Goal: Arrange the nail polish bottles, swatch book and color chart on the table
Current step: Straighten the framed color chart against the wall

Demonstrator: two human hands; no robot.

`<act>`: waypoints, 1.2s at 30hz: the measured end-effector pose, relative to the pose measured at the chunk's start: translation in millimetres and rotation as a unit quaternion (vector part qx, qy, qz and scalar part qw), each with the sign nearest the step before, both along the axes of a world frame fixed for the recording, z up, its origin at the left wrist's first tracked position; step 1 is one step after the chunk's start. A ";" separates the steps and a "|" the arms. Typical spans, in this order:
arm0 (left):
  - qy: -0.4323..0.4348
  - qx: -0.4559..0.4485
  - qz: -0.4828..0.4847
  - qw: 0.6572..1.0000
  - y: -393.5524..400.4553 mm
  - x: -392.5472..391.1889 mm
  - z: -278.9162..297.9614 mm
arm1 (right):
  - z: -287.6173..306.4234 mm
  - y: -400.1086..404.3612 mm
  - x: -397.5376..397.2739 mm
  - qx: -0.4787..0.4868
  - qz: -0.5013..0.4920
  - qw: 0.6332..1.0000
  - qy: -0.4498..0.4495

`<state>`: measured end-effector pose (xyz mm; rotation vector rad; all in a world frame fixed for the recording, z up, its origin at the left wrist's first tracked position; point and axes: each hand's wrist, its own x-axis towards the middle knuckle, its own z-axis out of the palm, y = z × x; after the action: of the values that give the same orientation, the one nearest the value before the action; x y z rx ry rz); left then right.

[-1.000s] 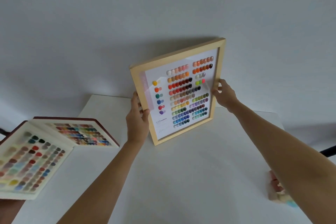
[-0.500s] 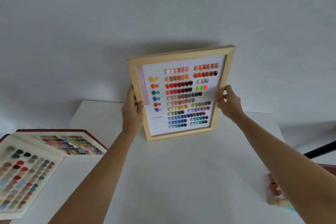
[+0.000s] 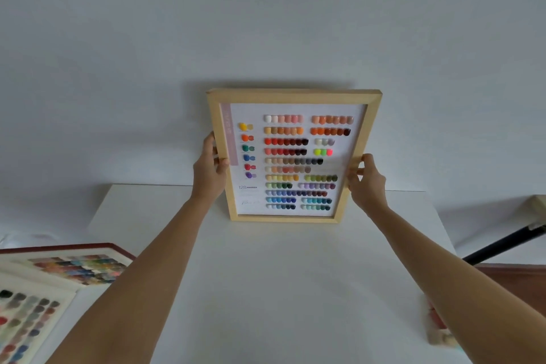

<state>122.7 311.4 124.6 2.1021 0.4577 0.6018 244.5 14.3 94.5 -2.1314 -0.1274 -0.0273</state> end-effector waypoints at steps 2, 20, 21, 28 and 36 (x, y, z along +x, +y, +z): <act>0.001 0.000 -0.001 1.000 1.6 3.6 -0.9 | 0.4 -0.9 2.2 0.000 0.001 1.000 0.001; 0.006 -0.003 -0.005 1.000 3.4 3.7 -3.8 | 3.8 3.0 7.4 -0.016 0.008 1.000 0.011; 0.006 0.000 -0.003 1.000 2.9 3.4 -3.3 | 4.4 3.1 7.5 -0.017 0.008 1.000 0.012; 0.023 -0.009 0.001 1.000 -3.1 0.3 0.4 | 8.9 0.8 5.0 -0.016 0.006 0.999 0.038; 0.015 -0.029 0.042 0.999 -16.8 -8.1 8.1 | 16.1 -13.5 -7.5 -0.032 0.004 0.997 0.066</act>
<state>114.6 294.5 132.7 2.0466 0.5767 0.5994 237.0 0.8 110.7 -2.1886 -0.0597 0.1239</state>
